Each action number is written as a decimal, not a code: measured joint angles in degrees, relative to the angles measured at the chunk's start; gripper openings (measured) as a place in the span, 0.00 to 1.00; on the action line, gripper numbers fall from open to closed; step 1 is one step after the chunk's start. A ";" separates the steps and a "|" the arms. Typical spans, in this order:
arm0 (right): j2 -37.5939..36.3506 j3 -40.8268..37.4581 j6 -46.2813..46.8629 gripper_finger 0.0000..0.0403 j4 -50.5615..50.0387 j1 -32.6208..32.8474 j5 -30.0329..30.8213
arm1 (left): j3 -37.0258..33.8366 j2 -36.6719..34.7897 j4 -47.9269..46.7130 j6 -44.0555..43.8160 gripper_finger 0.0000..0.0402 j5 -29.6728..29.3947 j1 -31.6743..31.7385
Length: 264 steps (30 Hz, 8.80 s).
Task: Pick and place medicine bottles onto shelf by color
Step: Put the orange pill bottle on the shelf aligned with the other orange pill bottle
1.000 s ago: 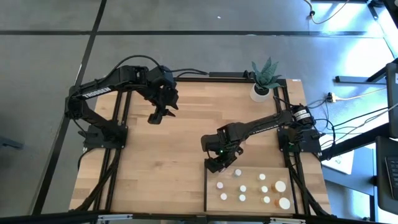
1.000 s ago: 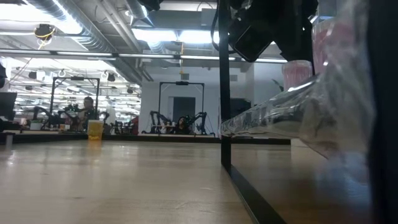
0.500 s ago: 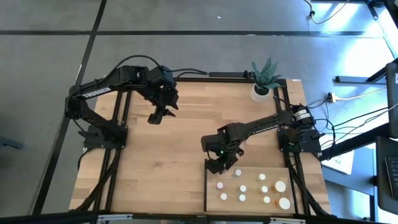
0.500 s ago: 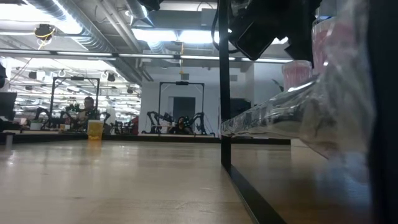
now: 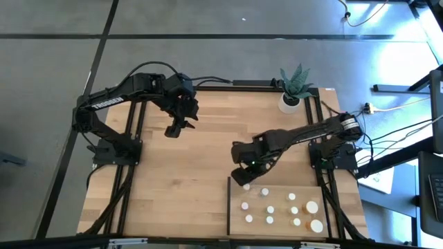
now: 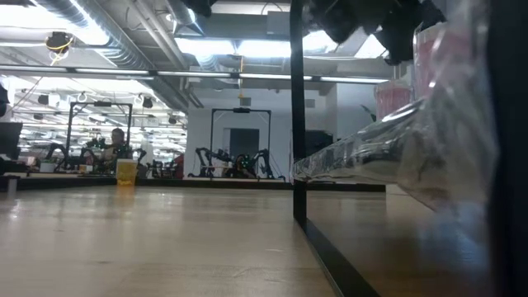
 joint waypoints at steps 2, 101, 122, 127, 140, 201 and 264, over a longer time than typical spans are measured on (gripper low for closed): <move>-1.83 0.01 -0.31 0.47 -0.09 0.00 4.46 | 0.00 -0.01 -0.09 -1.19 0.36 -3.06 -0.01; -15.27 -0.06 -58.69 0.47 13.20 -0.74 56.95 | -30.35 0.72 14.02 -41.98 0.60 -31.73 35.91; -15.27 -0.06 -58.69 0.47 13.20 -0.74 56.97 | -41.38 0.77 23.18 -51.20 0.89 -32.72 40.02; -15.26 -0.06 -58.69 0.47 13.20 -0.74 56.97 | -41.38 0.77 23.48 -50.94 0.99 -34.68 40.69; -15.24 -0.06 -58.62 0.47 13.20 -0.72 56.97 | -41.38 0.80 27.66 -48.21 0.97 -34.59 43.59; -15.24 -0.06 -58.64 0.47 13.22 -0.72 56.97 | -45.00 8.08 34.14 -49.37 0.97 -35.94 43.37; -15.24 -0.06 -58.64 0.47 13.20 -0.74 56.97 | -45.00 8.53 35.81 -50.80 0.54 -40.17 42.74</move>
